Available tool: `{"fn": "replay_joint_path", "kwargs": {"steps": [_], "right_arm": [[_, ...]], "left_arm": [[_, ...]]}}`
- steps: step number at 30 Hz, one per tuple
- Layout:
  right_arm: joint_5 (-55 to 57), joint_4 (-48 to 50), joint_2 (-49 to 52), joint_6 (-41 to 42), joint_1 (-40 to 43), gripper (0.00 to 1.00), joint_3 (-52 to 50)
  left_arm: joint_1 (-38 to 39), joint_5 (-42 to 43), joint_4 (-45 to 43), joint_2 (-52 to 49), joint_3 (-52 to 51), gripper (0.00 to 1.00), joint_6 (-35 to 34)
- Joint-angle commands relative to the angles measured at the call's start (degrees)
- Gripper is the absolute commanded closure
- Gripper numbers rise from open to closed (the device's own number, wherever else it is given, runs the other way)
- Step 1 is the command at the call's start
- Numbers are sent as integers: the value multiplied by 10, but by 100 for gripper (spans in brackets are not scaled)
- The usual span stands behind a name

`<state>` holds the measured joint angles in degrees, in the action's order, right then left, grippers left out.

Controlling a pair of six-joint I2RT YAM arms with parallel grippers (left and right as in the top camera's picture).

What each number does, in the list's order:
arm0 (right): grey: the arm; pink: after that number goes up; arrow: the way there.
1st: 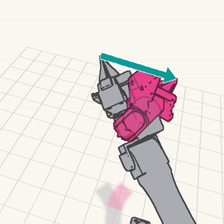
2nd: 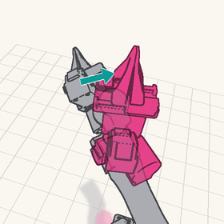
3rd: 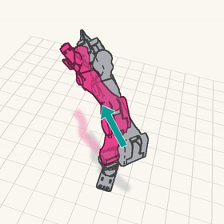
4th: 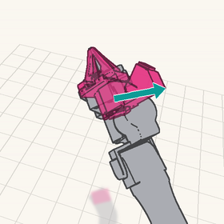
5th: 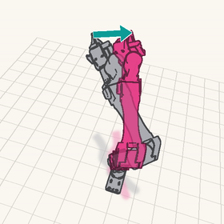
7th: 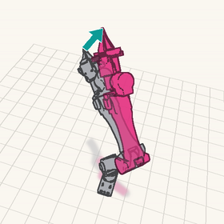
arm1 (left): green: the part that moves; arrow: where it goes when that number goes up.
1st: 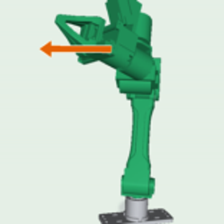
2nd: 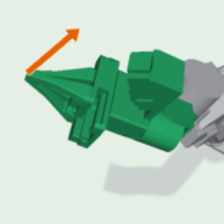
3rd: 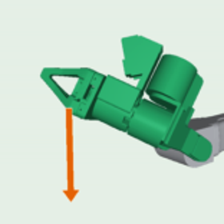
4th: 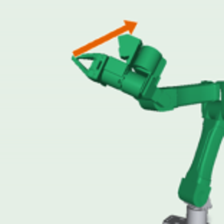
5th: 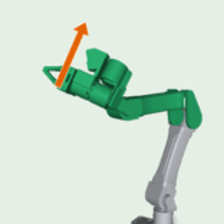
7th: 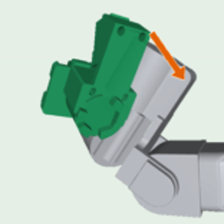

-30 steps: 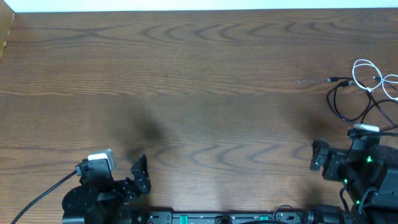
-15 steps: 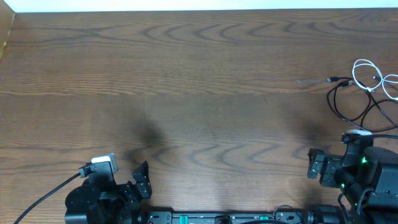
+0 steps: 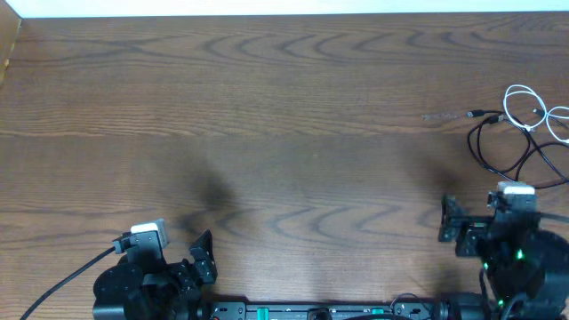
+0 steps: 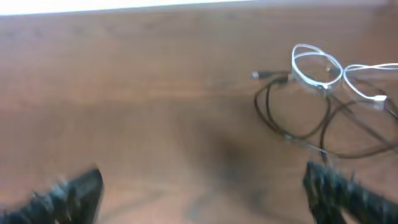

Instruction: Untangle cables

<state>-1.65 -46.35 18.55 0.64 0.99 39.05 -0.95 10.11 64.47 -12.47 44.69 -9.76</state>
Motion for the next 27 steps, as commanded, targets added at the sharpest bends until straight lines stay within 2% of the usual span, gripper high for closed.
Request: {"fn": "replay_joint_path", "kwargs": {"steps": [1,8,11,13,17,22,27], "right_arm": [[-4,108,-64,-42,-27,1,-66],[-2,341,-169,-42,-60,1,-210],[-2,443,-183,-42,-60,1,-256],[-2,571,-183,-42,-60,1,-310],[2,720,-183,-60,-59,1,-388],[11,701,-183,-92,-58,1,-388],[11,576,-183,-122,-58,1,-388]], "left_arm": [[1,-7,0,3,0,2,7],[1,-7,0,3,0,2,7],[1,-7,0,3,0,2,7],[1,-7,0,3,0,2,7],[1,-7,0,3,0,2,7],[1,-7,0,3,0,2,7],[1,-7,0,3,0,2,7]]}}
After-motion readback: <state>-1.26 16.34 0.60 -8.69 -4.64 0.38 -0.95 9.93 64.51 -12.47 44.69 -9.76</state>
